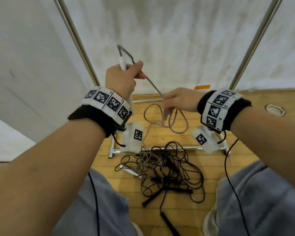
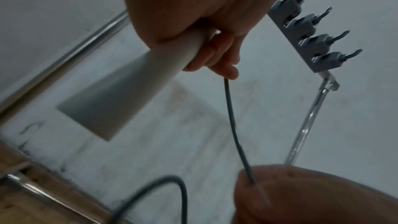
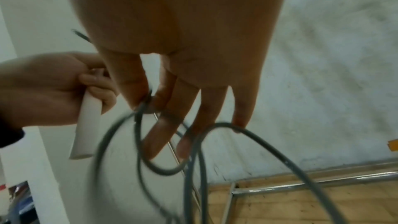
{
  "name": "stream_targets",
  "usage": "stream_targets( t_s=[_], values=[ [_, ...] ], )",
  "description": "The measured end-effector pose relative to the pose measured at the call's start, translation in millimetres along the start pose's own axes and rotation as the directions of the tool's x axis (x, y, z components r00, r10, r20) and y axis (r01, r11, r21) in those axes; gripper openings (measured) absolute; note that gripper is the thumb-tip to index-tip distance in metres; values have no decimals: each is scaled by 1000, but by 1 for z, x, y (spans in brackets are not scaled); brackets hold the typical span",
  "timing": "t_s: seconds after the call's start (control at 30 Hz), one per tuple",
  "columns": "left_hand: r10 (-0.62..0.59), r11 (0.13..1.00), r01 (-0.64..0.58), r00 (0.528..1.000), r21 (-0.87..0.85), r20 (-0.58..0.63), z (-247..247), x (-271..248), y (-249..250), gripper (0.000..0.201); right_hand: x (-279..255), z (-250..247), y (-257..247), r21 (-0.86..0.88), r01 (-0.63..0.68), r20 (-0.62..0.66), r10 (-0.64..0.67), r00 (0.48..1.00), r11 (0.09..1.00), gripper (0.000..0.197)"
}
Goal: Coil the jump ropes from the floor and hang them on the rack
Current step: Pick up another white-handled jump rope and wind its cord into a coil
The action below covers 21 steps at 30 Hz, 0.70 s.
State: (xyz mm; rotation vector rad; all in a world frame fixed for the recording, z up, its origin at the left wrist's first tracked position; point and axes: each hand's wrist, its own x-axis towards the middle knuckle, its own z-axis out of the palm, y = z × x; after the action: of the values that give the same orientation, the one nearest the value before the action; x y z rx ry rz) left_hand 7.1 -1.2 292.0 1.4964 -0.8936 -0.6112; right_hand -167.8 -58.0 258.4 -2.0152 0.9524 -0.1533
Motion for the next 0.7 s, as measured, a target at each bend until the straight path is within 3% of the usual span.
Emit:
stream_targets(
  t_s=[0.07,0.13,0.23,0.37,0.57,0.7],
  values=[
    [-52,994,60,994,87,-93,-9,7,-11,36,4,3,5,-9,-30,36,31,999,1000,25],
    [-106,972,132,985,194,-136,-14,10,-21,38,10,8,7,0,-36,-23,36,999,999,26],
    [-245,936,258,966,237,-83,-8,10,-37,34,20,16,5,78,-35,-103,43,994,996,27],
    [-339,923,331,941,195,5,4,8,-43,32,30,24,-7,28,15,-192,-9,981,999,25],
    [-271,961,238,916,143,295,7,6,-33,8,28,23,-23,-3,125,-225,-123,967,992,22],
    [-225,969,162,888,186,400,4,6,-31,13,14,15,-25,-6,154,-213,-152,965,988,26]
  ],
)
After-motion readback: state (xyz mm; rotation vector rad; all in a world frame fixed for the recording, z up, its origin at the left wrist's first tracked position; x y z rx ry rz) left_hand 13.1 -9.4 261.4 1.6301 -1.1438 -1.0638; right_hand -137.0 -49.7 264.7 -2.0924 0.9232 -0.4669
